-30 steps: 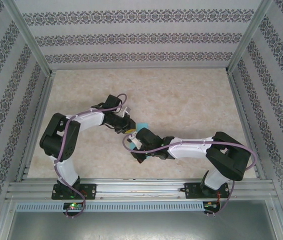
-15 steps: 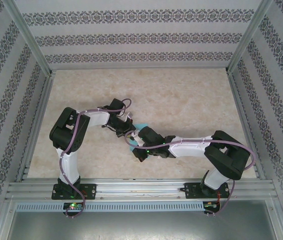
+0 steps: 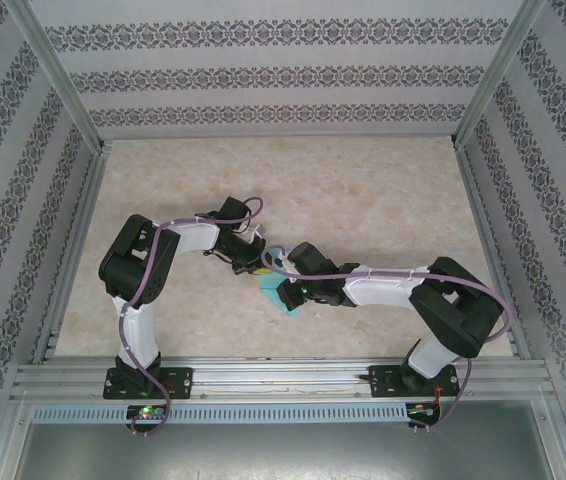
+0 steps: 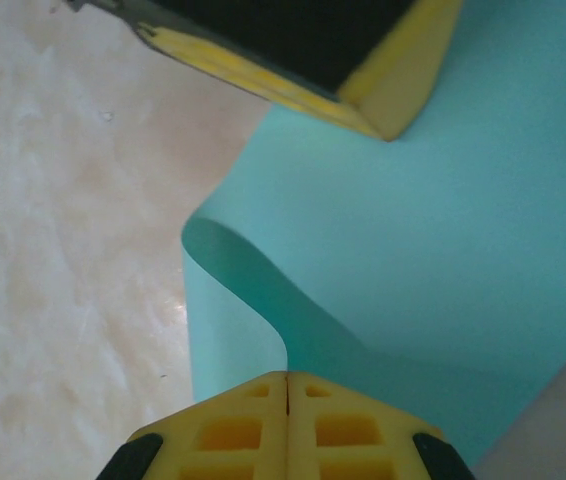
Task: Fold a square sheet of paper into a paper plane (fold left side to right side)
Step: Third fold the triangle at the center of the table.
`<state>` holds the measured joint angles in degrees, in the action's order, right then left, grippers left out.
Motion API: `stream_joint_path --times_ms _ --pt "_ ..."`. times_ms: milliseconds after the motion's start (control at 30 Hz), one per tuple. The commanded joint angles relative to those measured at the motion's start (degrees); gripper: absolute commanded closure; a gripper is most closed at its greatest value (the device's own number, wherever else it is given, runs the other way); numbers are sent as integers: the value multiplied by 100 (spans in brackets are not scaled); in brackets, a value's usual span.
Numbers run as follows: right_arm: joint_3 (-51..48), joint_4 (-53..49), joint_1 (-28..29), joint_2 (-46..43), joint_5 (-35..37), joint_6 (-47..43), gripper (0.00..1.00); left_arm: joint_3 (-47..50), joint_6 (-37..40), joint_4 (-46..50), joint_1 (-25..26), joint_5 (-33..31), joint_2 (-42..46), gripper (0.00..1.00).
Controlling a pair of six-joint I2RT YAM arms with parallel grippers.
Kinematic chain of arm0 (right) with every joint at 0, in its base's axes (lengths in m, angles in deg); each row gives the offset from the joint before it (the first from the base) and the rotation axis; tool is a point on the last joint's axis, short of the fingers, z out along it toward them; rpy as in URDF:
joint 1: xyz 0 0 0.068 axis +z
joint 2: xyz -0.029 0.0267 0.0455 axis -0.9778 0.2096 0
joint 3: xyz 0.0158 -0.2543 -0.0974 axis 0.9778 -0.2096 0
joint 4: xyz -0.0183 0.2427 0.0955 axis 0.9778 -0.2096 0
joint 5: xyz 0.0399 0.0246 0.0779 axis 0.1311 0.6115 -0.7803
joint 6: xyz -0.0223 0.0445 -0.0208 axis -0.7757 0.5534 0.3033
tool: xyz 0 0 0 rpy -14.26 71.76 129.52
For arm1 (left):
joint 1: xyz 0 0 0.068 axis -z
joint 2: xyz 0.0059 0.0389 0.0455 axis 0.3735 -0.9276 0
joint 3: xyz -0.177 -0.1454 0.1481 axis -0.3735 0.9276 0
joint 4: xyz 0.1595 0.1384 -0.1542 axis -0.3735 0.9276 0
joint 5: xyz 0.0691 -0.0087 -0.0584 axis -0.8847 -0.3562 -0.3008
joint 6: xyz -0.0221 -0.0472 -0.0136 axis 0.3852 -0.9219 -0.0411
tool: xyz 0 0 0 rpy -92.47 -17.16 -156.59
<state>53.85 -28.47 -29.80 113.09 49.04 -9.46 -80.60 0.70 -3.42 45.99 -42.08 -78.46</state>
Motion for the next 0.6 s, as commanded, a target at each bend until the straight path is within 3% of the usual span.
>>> stream_joint_path --times_ms 0,567 --pt "-21 -141 -99 -12 196 92 100 159 113 287 82 -502 -175 95" --pt "-98 -211 -397 -100 378 150 100 99 139 372 86 -521 -178 95"
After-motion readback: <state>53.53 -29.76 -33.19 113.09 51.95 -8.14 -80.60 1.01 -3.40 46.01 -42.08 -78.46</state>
